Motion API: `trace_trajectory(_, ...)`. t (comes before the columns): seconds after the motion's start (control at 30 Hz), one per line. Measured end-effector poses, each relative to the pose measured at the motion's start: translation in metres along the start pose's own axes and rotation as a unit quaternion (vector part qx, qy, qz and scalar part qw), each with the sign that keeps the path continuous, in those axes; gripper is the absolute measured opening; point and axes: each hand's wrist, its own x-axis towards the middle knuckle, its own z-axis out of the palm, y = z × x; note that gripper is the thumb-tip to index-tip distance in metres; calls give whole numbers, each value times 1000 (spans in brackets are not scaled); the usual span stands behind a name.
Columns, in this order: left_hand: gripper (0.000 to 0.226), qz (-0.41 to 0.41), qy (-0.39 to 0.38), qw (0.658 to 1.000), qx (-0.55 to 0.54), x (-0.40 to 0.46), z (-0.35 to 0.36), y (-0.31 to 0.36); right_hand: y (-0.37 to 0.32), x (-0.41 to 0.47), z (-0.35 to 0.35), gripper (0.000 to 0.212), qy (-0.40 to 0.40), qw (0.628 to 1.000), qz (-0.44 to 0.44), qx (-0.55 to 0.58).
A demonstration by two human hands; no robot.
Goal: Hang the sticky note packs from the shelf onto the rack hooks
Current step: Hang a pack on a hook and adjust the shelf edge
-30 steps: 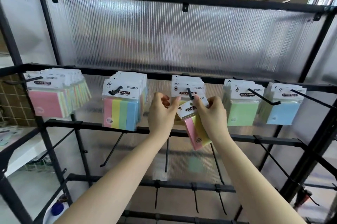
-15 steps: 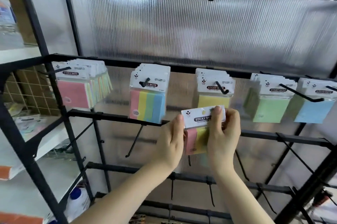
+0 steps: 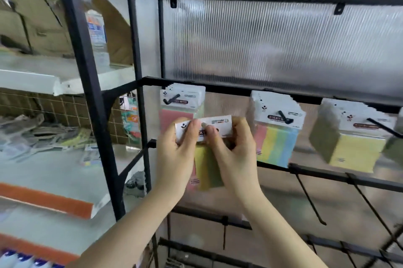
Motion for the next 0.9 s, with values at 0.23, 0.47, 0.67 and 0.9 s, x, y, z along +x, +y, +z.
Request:
trace_trajectory(0.23,15,18,-15,999,39,46,-50,-7,-10,22,56,22,-5,1000,-19,16)
trace_trajectory(0.47,21,26,-57,998,3,64,-67,-10,-10,30,76,12,11,1000,21,18)
trace_trajectory(0.67,12,20,-98,995,-17,57,-50,-14,-14,24,54,20,49,998,20,-31)
trace_trajectory(0.9,14,14,-157,986,-59,44,2,-6,-18,15,2,23,129,986,9,-101)
